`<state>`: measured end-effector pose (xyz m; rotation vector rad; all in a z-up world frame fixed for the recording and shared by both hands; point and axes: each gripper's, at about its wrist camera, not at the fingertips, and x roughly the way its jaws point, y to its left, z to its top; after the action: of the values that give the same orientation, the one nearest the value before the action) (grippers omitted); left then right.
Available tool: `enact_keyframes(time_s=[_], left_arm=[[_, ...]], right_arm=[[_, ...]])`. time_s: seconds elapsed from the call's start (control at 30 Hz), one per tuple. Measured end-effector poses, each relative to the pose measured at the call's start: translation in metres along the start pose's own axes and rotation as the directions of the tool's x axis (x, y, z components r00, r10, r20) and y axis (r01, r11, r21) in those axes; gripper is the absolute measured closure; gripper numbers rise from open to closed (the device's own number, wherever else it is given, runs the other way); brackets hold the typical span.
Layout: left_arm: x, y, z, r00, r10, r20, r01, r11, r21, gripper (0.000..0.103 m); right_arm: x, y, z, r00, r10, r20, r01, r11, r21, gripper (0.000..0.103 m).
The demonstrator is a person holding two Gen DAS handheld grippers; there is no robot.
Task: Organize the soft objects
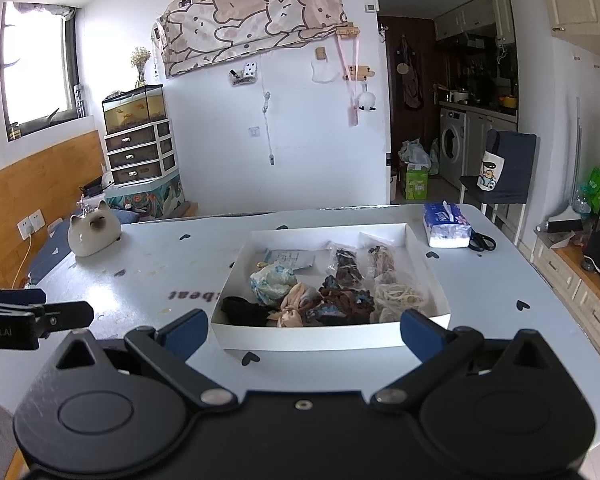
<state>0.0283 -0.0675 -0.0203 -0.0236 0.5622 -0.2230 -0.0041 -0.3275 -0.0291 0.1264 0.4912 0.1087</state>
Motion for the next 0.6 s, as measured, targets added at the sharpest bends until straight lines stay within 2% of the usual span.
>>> enact_keyframes(time_s=[0.6], left_arm=[[0.0005,0.0094,0.0034,1.000,0.007,0.001,-0.007,1.000,-0.006,0.000]], right_arm=[[0.0077,0.0096,0.0035,1.000,0.003,-0.008,-0.004,1.000,-0.013,0.000]])
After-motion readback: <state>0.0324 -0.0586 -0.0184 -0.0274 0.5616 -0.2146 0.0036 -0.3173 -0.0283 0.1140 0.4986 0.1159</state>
